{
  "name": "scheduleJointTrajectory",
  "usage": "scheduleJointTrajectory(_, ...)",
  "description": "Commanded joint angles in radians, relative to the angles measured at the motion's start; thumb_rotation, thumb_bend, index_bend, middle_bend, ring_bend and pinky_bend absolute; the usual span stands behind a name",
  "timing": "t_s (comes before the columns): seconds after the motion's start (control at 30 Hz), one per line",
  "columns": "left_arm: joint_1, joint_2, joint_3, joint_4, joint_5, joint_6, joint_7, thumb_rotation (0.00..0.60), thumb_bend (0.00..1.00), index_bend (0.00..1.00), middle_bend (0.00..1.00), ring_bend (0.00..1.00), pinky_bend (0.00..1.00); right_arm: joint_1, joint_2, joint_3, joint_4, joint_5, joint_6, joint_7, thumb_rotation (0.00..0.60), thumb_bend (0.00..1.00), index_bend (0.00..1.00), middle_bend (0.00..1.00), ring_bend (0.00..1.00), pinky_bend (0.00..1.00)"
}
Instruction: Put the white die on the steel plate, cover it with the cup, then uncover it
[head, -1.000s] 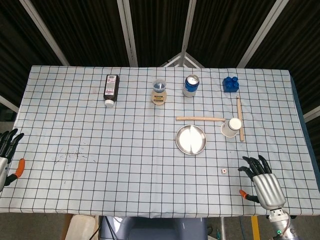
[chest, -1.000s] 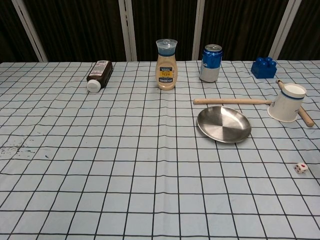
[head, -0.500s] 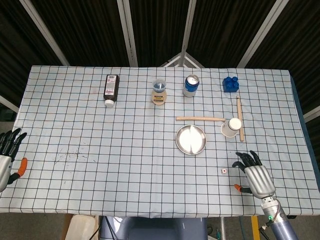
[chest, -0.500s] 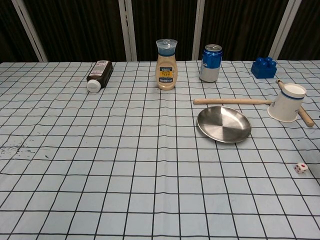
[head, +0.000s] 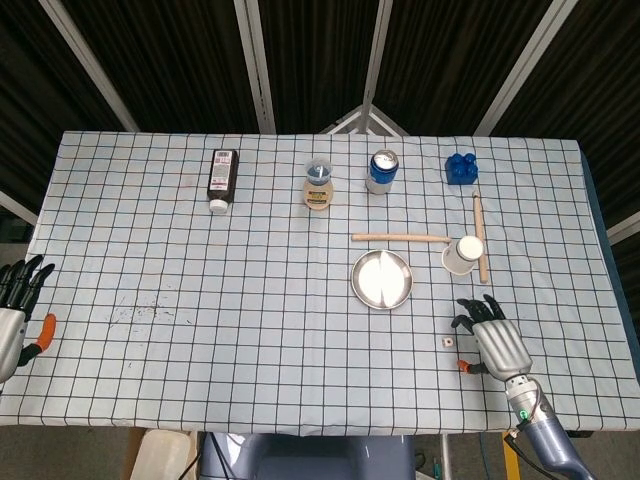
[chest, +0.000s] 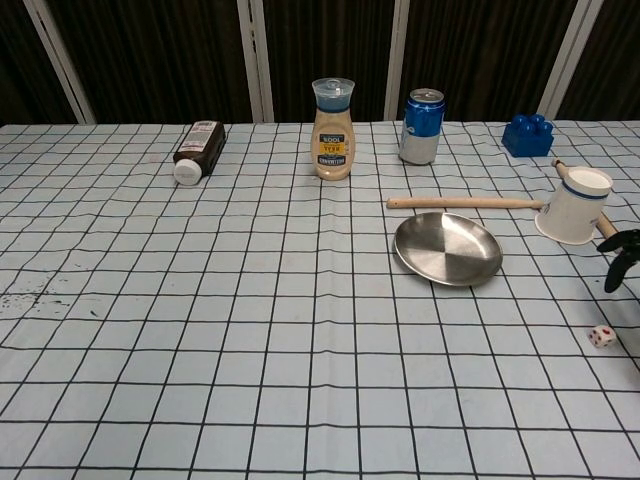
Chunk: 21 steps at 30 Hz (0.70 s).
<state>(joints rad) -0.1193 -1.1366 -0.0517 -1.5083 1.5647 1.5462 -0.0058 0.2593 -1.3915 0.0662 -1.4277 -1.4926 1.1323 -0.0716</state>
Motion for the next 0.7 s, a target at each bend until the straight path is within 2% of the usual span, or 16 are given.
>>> scheduleJointTrajectory(0.03,-0.001,-0.001,-0.001,-0.001,-0.003,-0.003,0.003,0.6,0.71,0.05,0.0,0.0,0.0,0.017,-0.014,0.008,0.016,0.015,-0.021,0.002,0.6,0.1,0.4,0.16,0.14,0.0)
scheduleJointTrajectory(0.33,-0.005,-0.005,-0.005,-0.002,-0.014,-0.012,0.017,0.6,0.71,0.05,0.0,0.0,0.0,0.05,-0.043,0.012,0.054,0.041,-0.062,0.005,0.6,0.16,0.41,0.16,0.14,0.0)
scheduleJointTrajectory(0.6,-0.006,-0.007,-0.005,-0.003,-0.017,-0.017,0.026,0.6,0.71,0.05,0.0,0.0,0.0,0.062,-0.058,0.003,0.074,0.047,-0.064,0.018,0.6,0.29,0.42,0.16,0.14,0.0)
scheduleJointTrajectory(0.7,-0.007,-0.008,-0.006,-0.003,-0.019,-0.018,0.029,0.6,0.71,0.05,0.0,0.0,0.0,0.067,-0.06,0.0,0.078,0.047,-0.065,0.021,0.6,0.3,0.42,0.16,0.14,0.0)
